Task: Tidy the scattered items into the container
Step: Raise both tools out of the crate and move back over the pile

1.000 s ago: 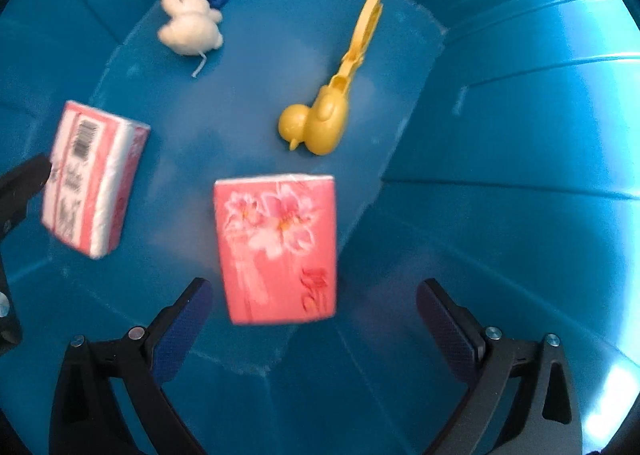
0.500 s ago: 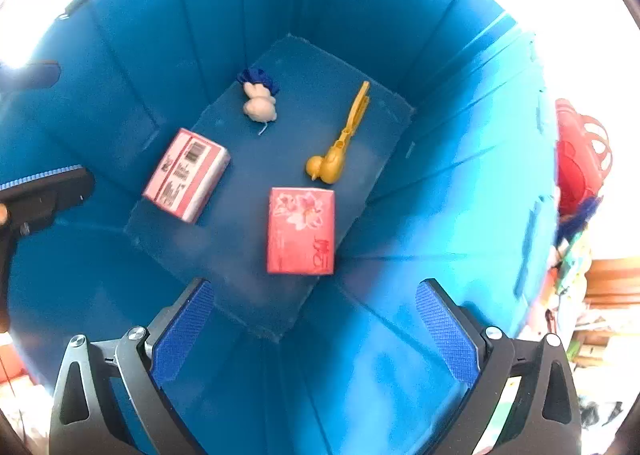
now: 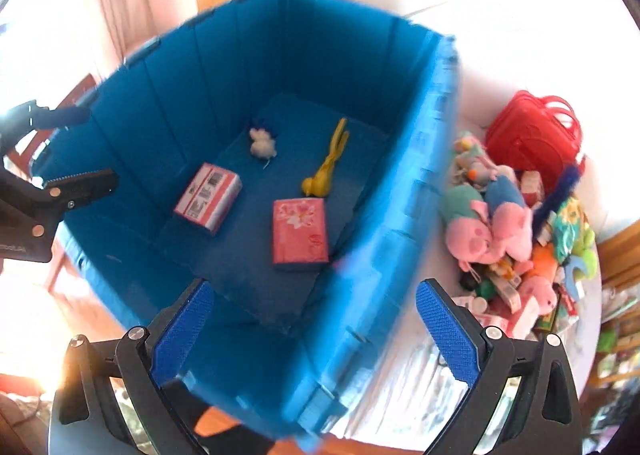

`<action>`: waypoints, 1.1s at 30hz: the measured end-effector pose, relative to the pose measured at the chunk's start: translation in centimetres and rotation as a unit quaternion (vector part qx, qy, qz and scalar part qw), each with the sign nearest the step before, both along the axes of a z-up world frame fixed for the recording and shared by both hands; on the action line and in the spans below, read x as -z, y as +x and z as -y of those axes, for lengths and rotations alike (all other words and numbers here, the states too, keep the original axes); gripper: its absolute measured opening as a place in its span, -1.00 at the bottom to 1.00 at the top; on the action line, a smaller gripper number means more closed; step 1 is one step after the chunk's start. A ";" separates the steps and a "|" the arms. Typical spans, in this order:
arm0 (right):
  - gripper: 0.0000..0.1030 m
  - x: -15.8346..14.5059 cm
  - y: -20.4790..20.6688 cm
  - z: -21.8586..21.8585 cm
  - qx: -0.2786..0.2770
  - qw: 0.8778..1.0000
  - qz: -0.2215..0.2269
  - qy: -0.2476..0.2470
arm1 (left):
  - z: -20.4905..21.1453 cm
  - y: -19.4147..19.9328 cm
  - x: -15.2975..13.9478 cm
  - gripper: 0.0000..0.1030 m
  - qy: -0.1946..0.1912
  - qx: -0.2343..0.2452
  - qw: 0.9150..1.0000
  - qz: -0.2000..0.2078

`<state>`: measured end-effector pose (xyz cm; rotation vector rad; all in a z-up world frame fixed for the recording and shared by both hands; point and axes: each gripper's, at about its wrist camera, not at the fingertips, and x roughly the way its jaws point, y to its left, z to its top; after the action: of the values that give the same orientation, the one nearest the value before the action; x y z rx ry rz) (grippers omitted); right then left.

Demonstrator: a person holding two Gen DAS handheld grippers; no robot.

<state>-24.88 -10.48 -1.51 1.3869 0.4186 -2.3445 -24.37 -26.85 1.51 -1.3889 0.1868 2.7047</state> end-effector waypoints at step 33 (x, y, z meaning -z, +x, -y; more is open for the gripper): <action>0.99 6.1 7.9 -37.2 0.209 0.977 -0.002 -0.052 | -33.7 1.3 5.6 0.88 0.019 0.038 0.997 -0.060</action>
<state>-17.02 26.69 -7.64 1.5384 -0.0013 -2.6509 -23.05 6.81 -4.05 -1.1841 0.1930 2.7158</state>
